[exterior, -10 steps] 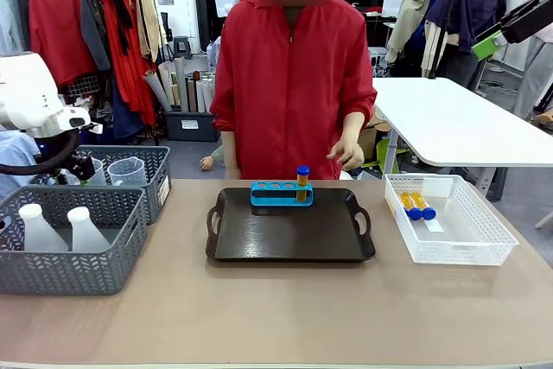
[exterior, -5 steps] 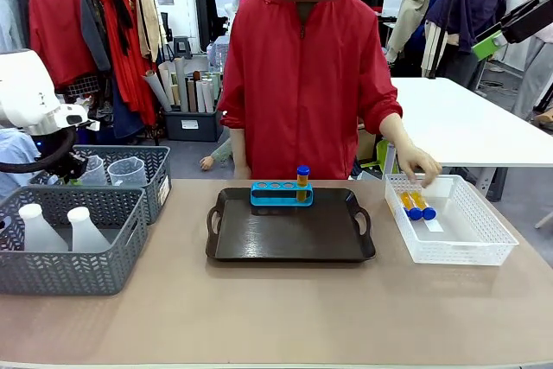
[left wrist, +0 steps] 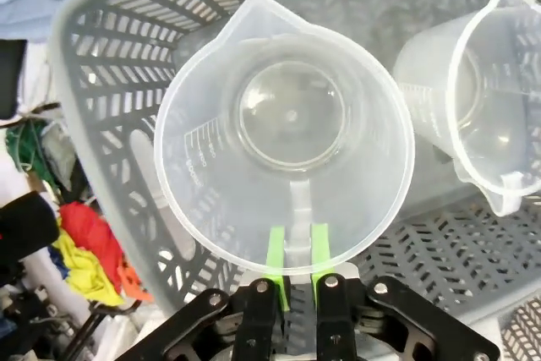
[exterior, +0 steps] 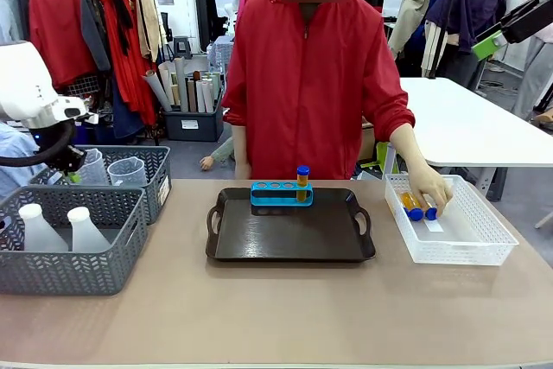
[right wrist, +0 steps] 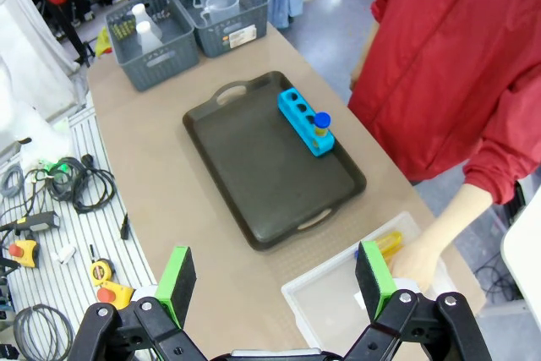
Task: Prepare the laboratory tools.
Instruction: Pick up one Large Measuring Cup and place it on the Handle tray.
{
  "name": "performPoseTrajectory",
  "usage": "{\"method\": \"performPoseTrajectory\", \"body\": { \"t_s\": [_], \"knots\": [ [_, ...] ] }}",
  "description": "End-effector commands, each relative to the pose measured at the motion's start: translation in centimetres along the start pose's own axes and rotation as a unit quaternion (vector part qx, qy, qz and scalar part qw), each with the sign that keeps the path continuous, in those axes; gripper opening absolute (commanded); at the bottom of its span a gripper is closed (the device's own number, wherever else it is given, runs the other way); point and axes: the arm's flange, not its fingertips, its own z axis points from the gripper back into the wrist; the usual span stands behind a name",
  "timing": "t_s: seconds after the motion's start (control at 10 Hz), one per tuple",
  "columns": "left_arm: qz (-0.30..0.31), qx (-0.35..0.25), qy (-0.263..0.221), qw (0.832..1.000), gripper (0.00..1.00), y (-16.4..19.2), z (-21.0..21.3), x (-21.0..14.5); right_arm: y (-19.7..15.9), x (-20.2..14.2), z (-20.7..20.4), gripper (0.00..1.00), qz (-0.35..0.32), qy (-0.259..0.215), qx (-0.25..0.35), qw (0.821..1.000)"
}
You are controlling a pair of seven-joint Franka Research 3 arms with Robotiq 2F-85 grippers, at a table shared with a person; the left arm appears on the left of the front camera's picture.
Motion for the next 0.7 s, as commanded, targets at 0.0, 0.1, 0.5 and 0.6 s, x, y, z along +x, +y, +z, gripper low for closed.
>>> {"method": "performPoseTrajectory", "body": {
  "t_s": [0.0,0.1,0.5,0.6],
  "knots": [
    [-0.020,0.003,-0.006,1.000,0.00,-0.9,3.6,-0.6,0.2,0.1,0.1,1.00,0.003,-0.004,0.003,1.000],
    [-0.034,0.012,-0.005,0.999,0.00,-1.8,6.2,-0.7,0.2,0.1,0.1,1.00,0.003,-0.004,0.003,1.000],
    [-0.099,0.115,-0.066,0.986,0.00,-6.8,18.0,-1.1,0.2,0.1,0.1,1.00,0.003,-0.004,0.003,1.000],
    [-0.123,0.134,-0.079,0.980,0.00,-8.4,20.8,-1.2,0.2,0.1,0.1,1.00,0.003,-0.004,0.003,1.000]
  ]
}}
